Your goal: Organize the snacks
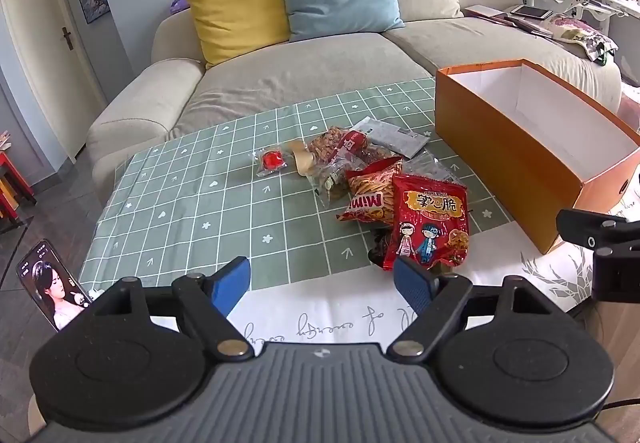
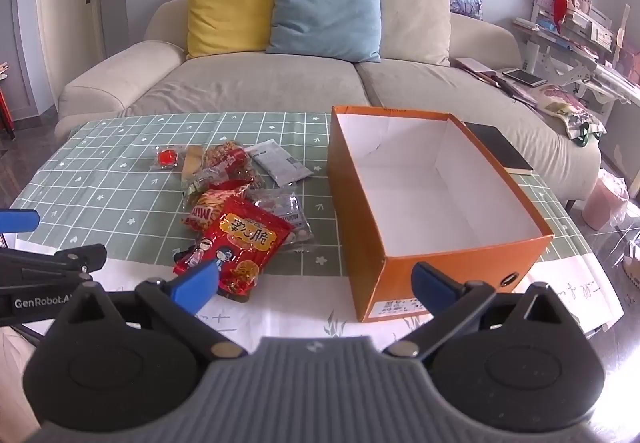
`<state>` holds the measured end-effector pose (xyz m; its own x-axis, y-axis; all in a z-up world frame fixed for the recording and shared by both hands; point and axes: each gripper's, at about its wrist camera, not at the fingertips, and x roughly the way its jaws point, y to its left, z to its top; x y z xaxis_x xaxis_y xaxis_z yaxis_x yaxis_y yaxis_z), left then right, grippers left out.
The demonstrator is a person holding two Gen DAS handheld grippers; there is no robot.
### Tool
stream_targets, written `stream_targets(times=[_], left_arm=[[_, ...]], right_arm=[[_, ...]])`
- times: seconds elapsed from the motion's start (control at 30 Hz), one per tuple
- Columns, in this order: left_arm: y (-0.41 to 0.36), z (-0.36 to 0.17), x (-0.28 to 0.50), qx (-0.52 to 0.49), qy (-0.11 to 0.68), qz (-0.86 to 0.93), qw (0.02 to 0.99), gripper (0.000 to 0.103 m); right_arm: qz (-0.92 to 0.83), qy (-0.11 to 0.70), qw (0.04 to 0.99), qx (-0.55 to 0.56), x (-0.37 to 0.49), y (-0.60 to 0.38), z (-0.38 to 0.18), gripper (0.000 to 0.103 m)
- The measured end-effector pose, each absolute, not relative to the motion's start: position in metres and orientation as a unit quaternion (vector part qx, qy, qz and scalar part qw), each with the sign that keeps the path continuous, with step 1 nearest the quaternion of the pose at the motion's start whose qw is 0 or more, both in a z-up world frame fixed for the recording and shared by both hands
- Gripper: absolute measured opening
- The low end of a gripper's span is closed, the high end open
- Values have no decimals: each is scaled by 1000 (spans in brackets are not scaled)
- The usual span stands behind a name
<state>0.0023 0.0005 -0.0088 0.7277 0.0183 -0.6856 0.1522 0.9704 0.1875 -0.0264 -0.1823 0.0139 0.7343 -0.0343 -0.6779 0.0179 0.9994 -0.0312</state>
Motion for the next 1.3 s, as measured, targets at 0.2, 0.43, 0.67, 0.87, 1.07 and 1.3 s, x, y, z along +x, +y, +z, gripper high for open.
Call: stream_targets(times=[0.2, 0.43, 0.67, 0.87, 1.07, 1.3], left_arm=[[2, -11, 1, 114, 366, -35, 923, 95], [3, -11, 2, 114, 367, -34, 922, 95], [3, -7, 2, 111, 372, -31, 921, 95], [4, -7, 2, 111, 372, -31, 921, 95], [4, -7, 2, 111, 372, -31, 921, 95], [4, -7, 2, 111, 372, -31, 921, 95]], right_arm=[[-13, 367, 930, -12, -25, -182, 16, 99], [-12, 370, 929, -16, -25, -180, 17, 99], [-11, 375, 927, -15, -24, -179, 18, 99], [-10, 379, 925, -14, -24, -180, 19, 100], [-10, 381, 924, -13, -23, -180, 19, 99], [-10, 382, 924, -12, -23, -180, 18, 99]])
